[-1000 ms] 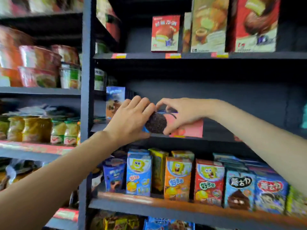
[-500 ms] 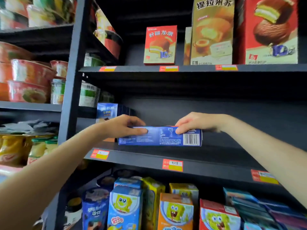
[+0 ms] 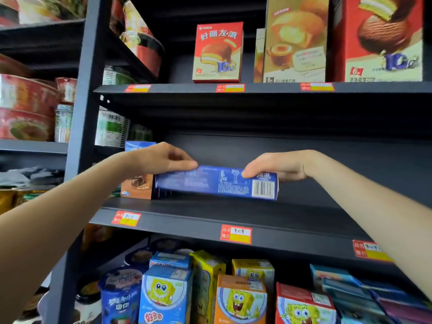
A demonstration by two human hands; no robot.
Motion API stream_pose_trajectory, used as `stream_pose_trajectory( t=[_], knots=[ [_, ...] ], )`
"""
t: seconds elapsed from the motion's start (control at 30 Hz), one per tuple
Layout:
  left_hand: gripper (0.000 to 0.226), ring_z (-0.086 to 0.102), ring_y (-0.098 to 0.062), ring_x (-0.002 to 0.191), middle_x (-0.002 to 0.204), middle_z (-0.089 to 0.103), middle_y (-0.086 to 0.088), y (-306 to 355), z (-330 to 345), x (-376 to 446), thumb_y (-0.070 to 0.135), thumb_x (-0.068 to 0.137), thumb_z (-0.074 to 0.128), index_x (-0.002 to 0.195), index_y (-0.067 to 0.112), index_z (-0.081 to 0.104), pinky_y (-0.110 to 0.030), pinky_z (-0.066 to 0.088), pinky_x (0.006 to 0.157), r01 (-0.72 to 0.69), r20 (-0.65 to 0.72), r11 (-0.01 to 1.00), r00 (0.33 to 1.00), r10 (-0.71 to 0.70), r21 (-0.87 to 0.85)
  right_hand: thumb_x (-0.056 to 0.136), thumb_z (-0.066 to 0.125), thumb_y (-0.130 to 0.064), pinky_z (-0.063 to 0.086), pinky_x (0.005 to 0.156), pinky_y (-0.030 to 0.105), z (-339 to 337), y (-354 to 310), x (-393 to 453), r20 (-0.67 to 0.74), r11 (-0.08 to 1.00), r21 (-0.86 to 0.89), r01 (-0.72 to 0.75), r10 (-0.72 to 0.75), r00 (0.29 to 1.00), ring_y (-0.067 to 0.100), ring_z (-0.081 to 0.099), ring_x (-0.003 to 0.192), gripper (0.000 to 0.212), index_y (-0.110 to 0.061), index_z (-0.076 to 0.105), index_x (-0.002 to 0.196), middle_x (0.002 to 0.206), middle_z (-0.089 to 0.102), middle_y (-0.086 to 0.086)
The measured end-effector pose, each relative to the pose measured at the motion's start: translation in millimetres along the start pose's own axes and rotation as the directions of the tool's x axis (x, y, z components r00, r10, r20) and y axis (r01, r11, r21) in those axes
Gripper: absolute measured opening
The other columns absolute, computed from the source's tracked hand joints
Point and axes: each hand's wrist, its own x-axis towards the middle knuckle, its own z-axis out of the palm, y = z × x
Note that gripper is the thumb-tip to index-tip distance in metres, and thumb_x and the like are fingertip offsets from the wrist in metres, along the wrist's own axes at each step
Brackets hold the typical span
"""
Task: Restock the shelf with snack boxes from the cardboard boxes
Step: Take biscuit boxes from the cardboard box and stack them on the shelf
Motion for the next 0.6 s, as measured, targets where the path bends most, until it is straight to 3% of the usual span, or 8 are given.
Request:
stream_pose_trajectory(
  t=[0.1,0.17,0.23,0.37,0.5,0.6],
  knots=[
    [0.063,0.057,-0.010,0.093,0.101,0.060,0.005,-9.8,13.9,9.1,0.047,0.065,0.079,0.117,0.020,0.059,-0.019,0.044,0.083,-0.023,0.016,0.947,1.000,0.018,0.320,0.075,0.076,-0.034,0.050,0.071,0.024,12.6,-1.8,9.3,-0.223,0.885,-0.464,-0.032,-0.082,0.971,0.013,0.062,0.088,0.037,-0.018,0.054,0.101,0.098,0.064,-0.004],
    [0.065,0.051,-0.018,0.104,0.113,0.053,0.000,-12.7,27.9,11.9,0.047,0.070,0.076,0.124,0.022,0.052,-0.026,0.042,0.091,-0.047,-0.044,0.806,0.995,0.091,0.590,0.071,0.078,-0.039,0.043,0.062,0.028,25.6,-2.2,14.3,-0.309,0.718,-0.690,-0.088,-0.183,0.933,0.017,0.055,0.085,0.049,-0.019,0.045,0.101,0.093,0.055,-0.005],
    [0.068,0.045,-0.021,0.110,0.119,0.047,-0.001,-13.7,39.7,11.2,0.052,0.070,0.071,0.127,0.024,0.046,-0.034,0.042,0.094,-0.011,-0.110,0.723,0.987,0.121,0.691,0.071,0.076,-0.041,0.035,0.056,0.032,35.2,0.1,17.5,-0.337,0.578,-0.806,-0.126,-0.275,0.900,0.019,0.047,0.080,0.055,-0.016,0.040,0.103,0.089,0.048,-0.005],
    [0.069,0.040,-0.020,0.118,0.124,0.042,0.001,-14.0,54.5,10.7,0.053,0.075,0.066,0.131,0.025,0.037,-0.033,0.042,0.089,0.037,-0.161,0.645,0.978,0.134,0.764,0.073,0.075,-0.042,0.034,0.064,0.032,40.1,9.1,23.4,-0.325,0.507,-0.852,-0.131,-0.315,0.892,0.016,0.040,0.084,0.056,-0.015,0.036,0.103,0.094,0.045,-0.005],
    [0.069,0.039,-0.020,0.119,0.126,0.040,0.000,-14.4,60.3,17.0,0.053,0.076,0.065,0.131,0.024,0.035,-0.032,0.043,0.087,0.046,-0.147,0.605,0.982,0.117,0.795,0.075,0.075,-0.037,0.039,0.072,0.034,43.3,19.7,34.0,-0.301,0.498,-0.859,-0.119,-0.304,0.904,0.022,0.048,0.106,0.060,-0.015,0.038,0.117,0.115,0.053,0.002],
    [0.069,0.039,-0.020,0.120,0.127,0.039,0.000,-16.4,63.5,24.5,0.052,0.076,0.066,0.131,0.024,0.035,-0.033,0.045,0.086,0.035,-0.118,0.600,0.988,0.100,0.799,0.076,0.074,-0.035,0.044,0.078,0.037,44.5,25.8,42.2,-0.285,0.466,-0.876,-0.125,-0.291,0.913,0.024,0.050,0.111,0.062,-0.015,0.038,0.123,0.117,0.054,0.003]
  ],
)
